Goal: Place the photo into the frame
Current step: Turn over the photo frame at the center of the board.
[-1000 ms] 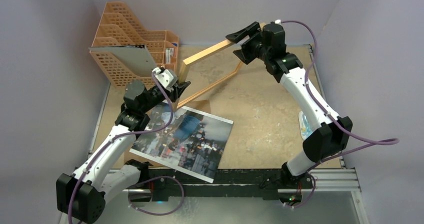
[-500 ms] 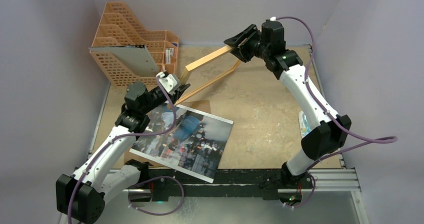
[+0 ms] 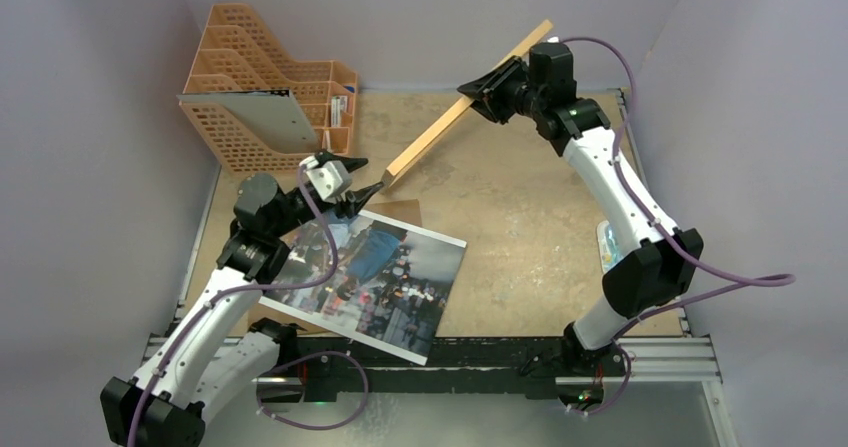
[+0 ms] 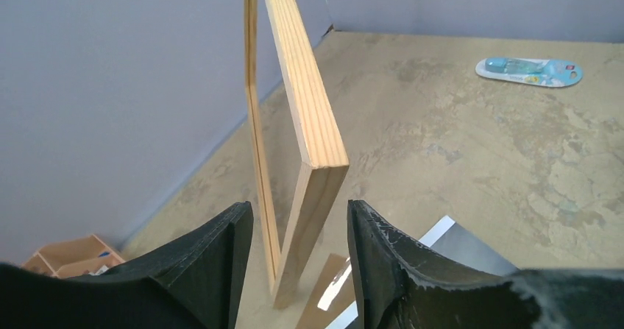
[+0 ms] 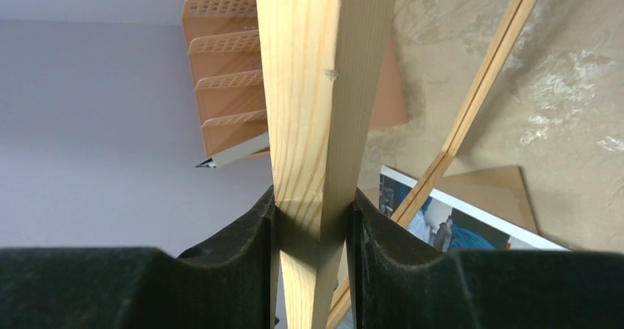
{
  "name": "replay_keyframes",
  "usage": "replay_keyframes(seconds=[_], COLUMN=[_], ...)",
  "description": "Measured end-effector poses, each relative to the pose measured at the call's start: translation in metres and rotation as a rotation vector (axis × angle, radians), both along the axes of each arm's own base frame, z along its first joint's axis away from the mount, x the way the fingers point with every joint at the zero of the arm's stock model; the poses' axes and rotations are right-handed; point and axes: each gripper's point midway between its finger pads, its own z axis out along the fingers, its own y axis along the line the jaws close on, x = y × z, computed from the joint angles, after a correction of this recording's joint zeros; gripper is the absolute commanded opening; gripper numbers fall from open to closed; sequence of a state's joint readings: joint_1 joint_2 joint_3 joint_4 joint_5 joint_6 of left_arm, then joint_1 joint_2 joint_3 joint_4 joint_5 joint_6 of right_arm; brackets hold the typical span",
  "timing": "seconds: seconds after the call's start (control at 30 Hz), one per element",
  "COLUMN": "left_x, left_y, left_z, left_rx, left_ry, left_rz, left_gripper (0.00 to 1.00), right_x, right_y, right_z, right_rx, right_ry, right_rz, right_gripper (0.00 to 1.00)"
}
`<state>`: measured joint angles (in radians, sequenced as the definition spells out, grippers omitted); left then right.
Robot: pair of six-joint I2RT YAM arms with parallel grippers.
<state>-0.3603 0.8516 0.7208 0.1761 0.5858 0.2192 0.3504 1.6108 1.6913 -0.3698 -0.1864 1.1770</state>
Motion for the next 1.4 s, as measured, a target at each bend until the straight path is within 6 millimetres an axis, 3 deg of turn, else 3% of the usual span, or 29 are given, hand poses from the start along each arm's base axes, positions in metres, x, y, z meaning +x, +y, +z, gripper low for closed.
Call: replay_keyframes(seconds=[0.23,0.43,0.47,0.6,0.73,0.9,1.03,1.07,1.2,1.4], left_x=[-0.013,-0.022,-0.022,-0.014,0.003,0.033,0.054,0.062,0.069,0.072], left_y=[-0.006,-0.011,-0.011,-0.008,-0.007,-0.005,0.011,0.023,0.029,0.034], left_z=[0.007,0.010,0.013,0.029,0.040,0.032,0.022,0.009,-0.006,-0.041], left_rx=[-0.020,-0.045,-0.054,-0.144,-0.291,-0.415,-0.486,-0.518,-0.535,-0.491], left_ry=[-0.008,0.012,0.011,0.023,0.117,0.330,0.448,0.510,0.568,0.673], left_rz=[-0.063,-0.110,-0.110,-0.060,0.006,0.123,0.291,0.398,0.466,0.552], left_gripper=[0.56,0.57,0.57,0.58,0.60,0.60,0.60,0.59,0.59,0.58], right_x=[0.014,0.022,0.023,0.019,0.011,0.003,0.000,-0.002,-0.004,-0.007], right_y=[-0.030,-0.067,-0.081,-0.103,-0.125,-0.171,-0.201,-0.216,-0.230,-0.265], right_z=[-0.010,-0.032,-0.036,-0.045,-0.066,-0.123,-0.155,-0.168,-0.180,-0.220], right_rx=[0.006,0.038,0.040,0.027,-0.001,-0.095,-0.201,-0.291,-0.346,-0.380], right_ry=[0.007,0.032,0.036,0.022,0.010,0.061,0.092,0.088,0.086,0.162], right_rz=[-0.015,0.008,0.011,0.058,0.105,0.091,0.082,0.080,0.089,0.068], right_gripper=[0.26,0.30,0.31,0.34,0.35,0.36,0.42,0.44,0.46,0.49])
